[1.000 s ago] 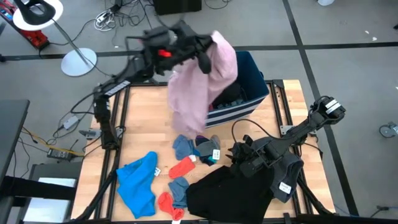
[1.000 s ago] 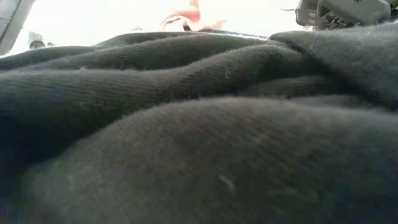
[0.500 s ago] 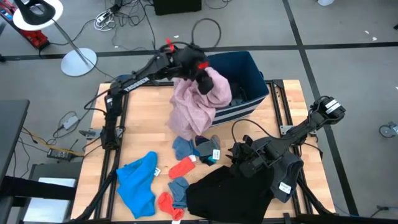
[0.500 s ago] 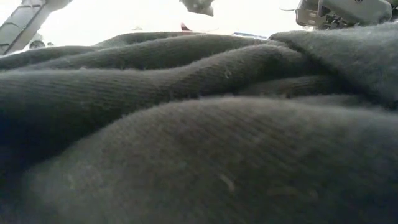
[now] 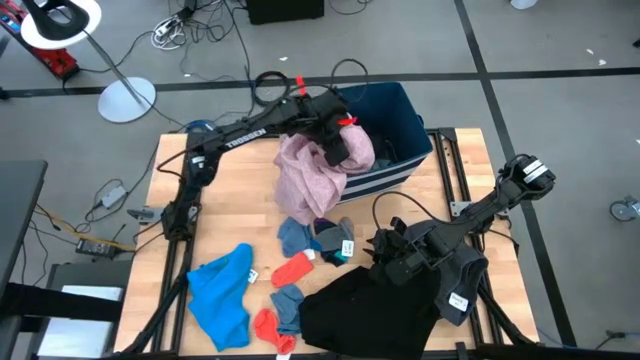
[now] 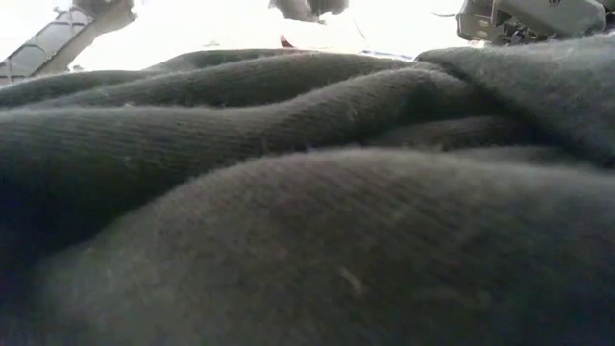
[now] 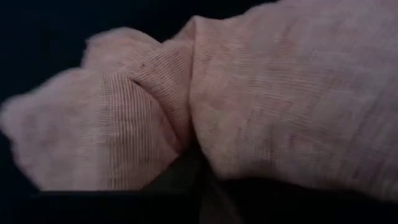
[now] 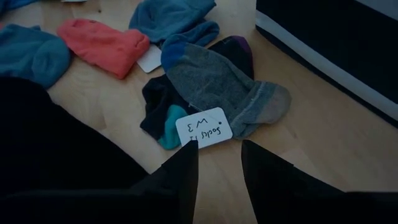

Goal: Sort clothes
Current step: Put the pink shirt in the blue laundry bin organizer

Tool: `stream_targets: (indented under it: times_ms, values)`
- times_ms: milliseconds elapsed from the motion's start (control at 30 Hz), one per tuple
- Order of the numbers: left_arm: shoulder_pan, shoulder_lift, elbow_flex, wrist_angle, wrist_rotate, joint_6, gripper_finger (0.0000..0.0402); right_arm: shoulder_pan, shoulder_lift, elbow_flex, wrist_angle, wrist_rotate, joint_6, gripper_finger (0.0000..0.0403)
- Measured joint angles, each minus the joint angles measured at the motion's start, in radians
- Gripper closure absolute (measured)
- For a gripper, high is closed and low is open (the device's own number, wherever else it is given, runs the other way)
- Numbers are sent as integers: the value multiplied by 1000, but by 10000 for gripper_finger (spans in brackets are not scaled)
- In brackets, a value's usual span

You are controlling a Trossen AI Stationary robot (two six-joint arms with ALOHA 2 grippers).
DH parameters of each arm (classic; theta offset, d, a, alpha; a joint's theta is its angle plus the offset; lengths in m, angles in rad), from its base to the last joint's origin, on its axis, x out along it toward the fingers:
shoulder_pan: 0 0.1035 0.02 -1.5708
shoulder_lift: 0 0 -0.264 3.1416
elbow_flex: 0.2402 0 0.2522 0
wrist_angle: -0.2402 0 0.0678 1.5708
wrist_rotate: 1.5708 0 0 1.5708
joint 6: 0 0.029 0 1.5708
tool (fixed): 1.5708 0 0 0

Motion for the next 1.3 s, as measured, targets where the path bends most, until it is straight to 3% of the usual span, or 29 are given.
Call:
stream_targets:
  times_ms: [133, 300, 400, 900, 1300]
  values:
    - [0, 34, 0, -3, 53, -1, 254, 0, 0, 0, -2, 0, 0, 280]
    - [0, 51, -15, -7, -9, -27, 217, 0, 0, 0, 0, 0, -5, 282]
    - [0, 51, -54, 12, -61, -76, 215, 0, 0, 0, 3, 0, -6, 282]
    - [2, 52, -252, 119, -10, -76, 225, 0, 0, 0, 0, 0, -6, 286]
    - [-3, 18, 27, -44, -6, -41, 225, 0, 0, 0, 0, 0, -6, 285]
